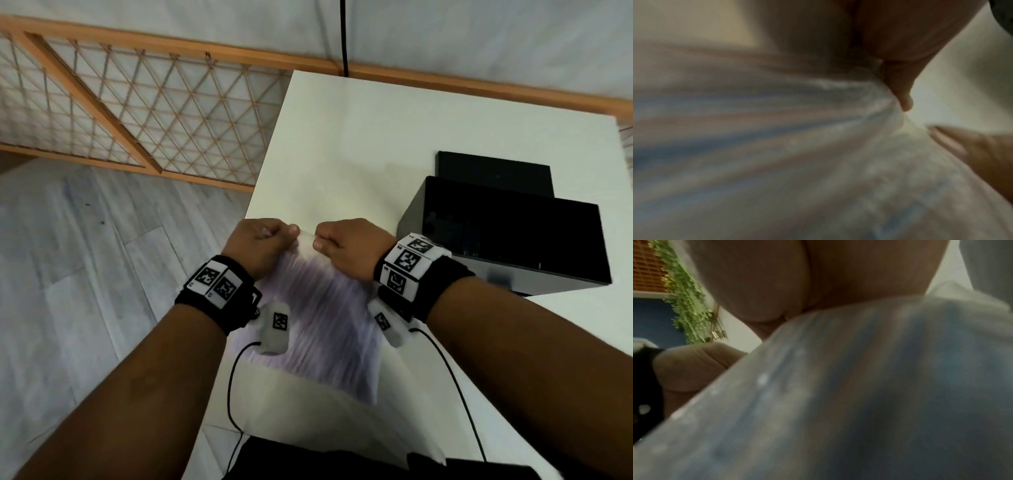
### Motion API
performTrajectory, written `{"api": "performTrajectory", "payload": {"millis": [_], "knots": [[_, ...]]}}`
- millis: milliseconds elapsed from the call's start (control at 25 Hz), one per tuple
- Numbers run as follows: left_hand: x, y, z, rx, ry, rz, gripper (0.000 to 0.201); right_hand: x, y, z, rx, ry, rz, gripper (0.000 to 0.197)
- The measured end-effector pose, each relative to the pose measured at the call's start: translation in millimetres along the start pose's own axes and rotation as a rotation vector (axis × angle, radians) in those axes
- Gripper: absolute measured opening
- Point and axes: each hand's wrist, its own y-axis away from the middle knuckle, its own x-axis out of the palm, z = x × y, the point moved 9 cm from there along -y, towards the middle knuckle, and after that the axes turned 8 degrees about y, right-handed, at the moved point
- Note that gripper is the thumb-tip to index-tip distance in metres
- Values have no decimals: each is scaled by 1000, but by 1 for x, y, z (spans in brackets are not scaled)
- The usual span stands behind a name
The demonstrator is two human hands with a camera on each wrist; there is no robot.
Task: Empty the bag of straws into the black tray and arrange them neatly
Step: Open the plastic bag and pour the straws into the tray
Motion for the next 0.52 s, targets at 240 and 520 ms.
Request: {"api": "performTrajectory", "payload": {"millis": [240, 520], "knots": [[-22, 2, -28, 70, 146, -139, 34, -51, 48, -20, 120, 103, -168, 23], [-11, 11, -79, 205, 234, -250, 33, -87, 85, -55, 338, -300, -327, 33]]}}
